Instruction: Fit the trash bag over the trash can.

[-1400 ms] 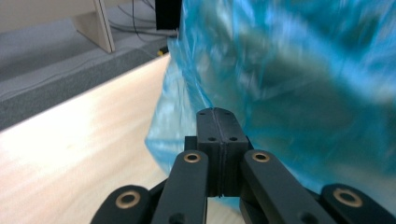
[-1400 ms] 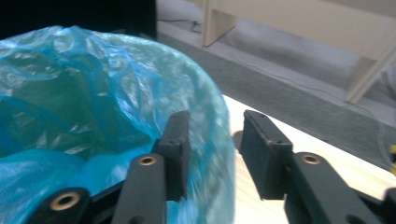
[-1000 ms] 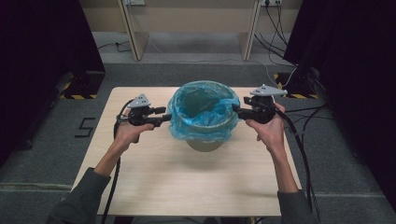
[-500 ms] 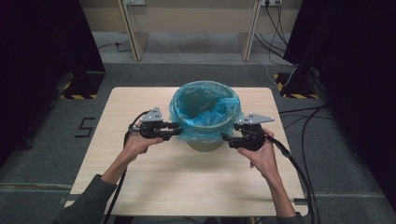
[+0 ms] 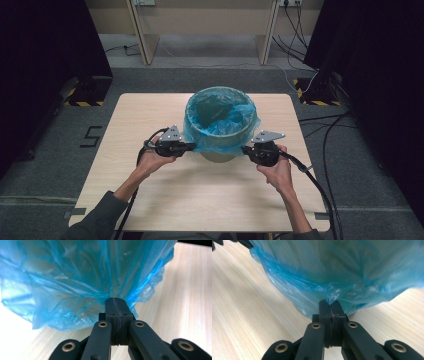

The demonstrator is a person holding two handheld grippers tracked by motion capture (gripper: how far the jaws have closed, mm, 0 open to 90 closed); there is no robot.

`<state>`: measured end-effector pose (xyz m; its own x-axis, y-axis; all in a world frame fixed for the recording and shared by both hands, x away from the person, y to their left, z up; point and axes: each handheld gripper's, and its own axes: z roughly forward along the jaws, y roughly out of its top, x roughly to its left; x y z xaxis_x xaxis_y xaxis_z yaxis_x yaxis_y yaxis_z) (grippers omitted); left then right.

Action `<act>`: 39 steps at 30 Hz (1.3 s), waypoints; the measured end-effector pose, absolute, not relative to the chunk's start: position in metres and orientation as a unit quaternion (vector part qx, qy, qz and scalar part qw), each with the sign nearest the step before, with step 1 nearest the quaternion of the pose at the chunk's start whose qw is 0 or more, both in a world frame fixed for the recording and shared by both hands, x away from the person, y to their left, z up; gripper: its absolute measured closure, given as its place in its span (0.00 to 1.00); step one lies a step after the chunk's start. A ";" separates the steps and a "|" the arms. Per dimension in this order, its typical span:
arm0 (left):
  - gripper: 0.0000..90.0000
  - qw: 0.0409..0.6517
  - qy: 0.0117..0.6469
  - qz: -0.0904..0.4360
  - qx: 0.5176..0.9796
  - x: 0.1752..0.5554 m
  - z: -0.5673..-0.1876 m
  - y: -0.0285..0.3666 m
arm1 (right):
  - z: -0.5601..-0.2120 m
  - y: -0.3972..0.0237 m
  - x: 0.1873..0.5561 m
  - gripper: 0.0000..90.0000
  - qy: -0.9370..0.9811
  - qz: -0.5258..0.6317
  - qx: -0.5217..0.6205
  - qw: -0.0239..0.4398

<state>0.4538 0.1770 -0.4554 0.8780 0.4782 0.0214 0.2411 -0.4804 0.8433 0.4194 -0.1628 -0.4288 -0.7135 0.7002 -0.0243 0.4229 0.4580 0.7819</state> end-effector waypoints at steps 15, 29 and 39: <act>0.73 0.472 0.216 0.128 0.845 0.443 -0.458 0.188 | -0.395 -0.187 0.411 0.60 0.790 0.430 0.382 0.213; 0.39 0.526 0.268 0.159 0.792 0.453 -0.383 0.222 | -0.382 -0.187 0.418 0.48 0.773 0.441 0.396 0.227; 0.37 0.535 0.274 0.179 0.779 0.479 -0.341 0.194 | -0.403 -0.182 0.424 0.56 0.775 0.433 0.398 0.231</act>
<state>0.4786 0.1936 -0.3410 0.7850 0.6193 -0.0139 0.2356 -0.2776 0.9314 0.4240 -0.1818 -0.4031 -0.5763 0.8172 -0.0127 0.4168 0.3072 0.8555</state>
